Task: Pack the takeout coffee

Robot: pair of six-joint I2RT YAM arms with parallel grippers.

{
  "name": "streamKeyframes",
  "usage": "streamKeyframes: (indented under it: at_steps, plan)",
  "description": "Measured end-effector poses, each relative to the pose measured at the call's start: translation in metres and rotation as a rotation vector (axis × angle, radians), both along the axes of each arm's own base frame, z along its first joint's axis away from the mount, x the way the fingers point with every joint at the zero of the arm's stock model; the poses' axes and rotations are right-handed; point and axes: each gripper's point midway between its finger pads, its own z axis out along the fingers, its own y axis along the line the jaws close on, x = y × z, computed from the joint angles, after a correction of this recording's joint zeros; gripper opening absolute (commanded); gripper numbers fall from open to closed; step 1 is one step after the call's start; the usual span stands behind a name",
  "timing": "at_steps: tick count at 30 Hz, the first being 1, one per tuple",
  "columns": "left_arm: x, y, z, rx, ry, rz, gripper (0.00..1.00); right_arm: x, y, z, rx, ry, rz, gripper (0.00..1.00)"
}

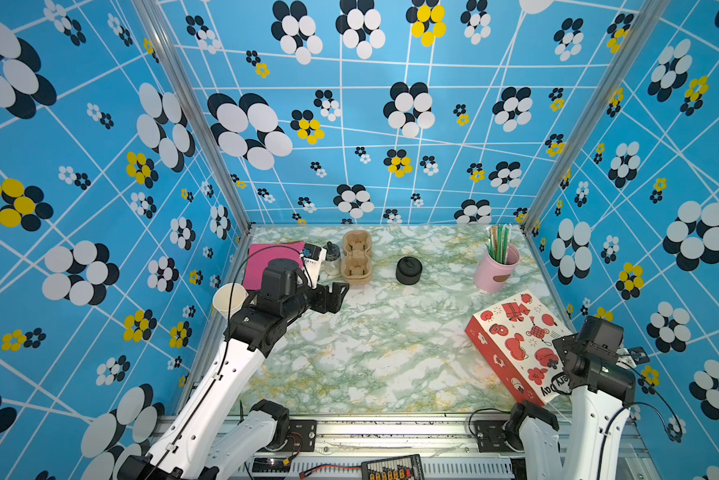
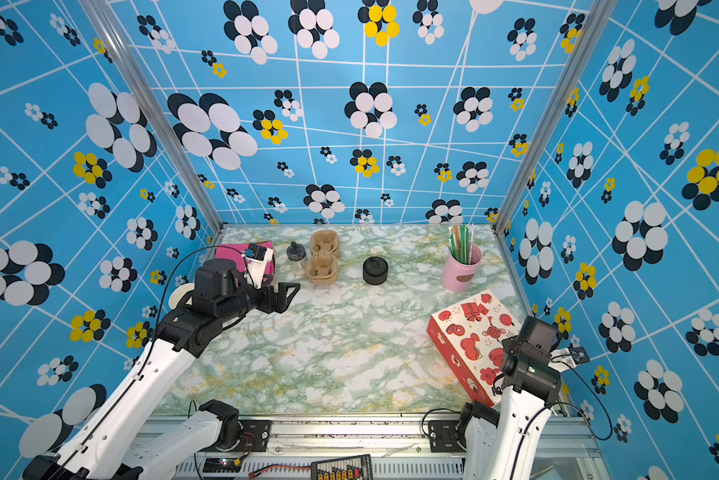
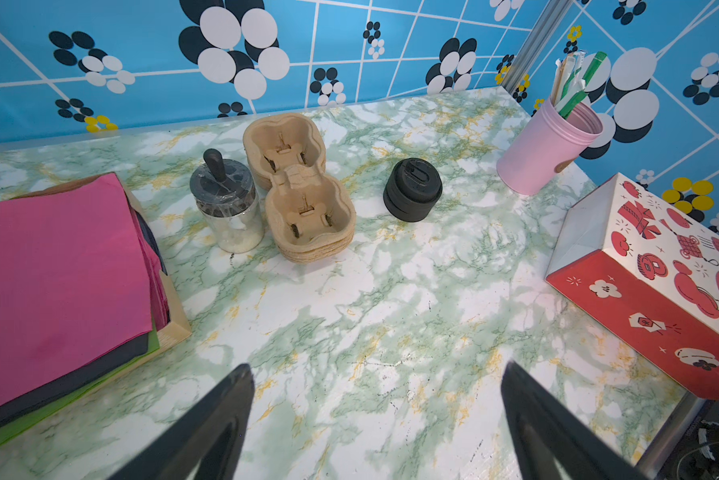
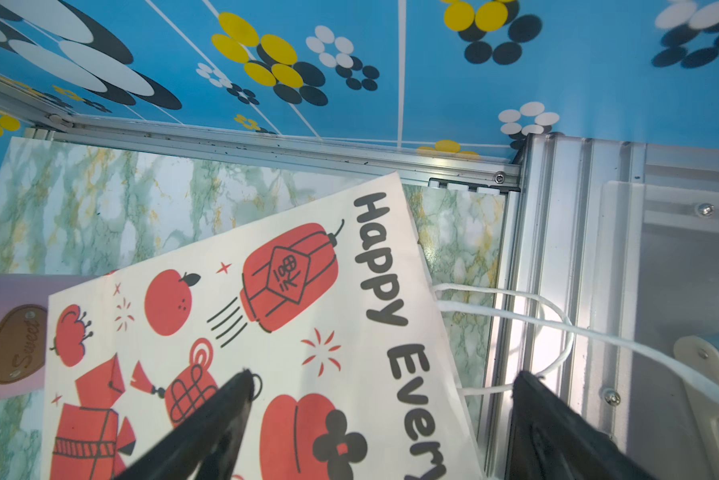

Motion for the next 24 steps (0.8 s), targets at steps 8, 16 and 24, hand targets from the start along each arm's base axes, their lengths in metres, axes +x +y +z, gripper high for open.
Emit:
streamKeyframes:
  at_steps: [8, 16, 24]
  plan:
    - [0.0, 0.0, 0.0, 0.0, 0.0, 0.0, 0.94, 0.006, 0.006, -0.017, 0.069, -0.016, 0.005, 0.99]
    - [0.0, 0.0, -0.001, -0.001, -0.002, 0.001, 0.94, 0.014, 0.008, -0.029, 0.113, -0.04, 0.015, 0.99]
    - [0.0, -0.003, -0.002, -0.004, -0.009, -0.009, 0.94, 0.012, 0.009, -0.042, 0.14, -0.037, 0.001, 0.99]
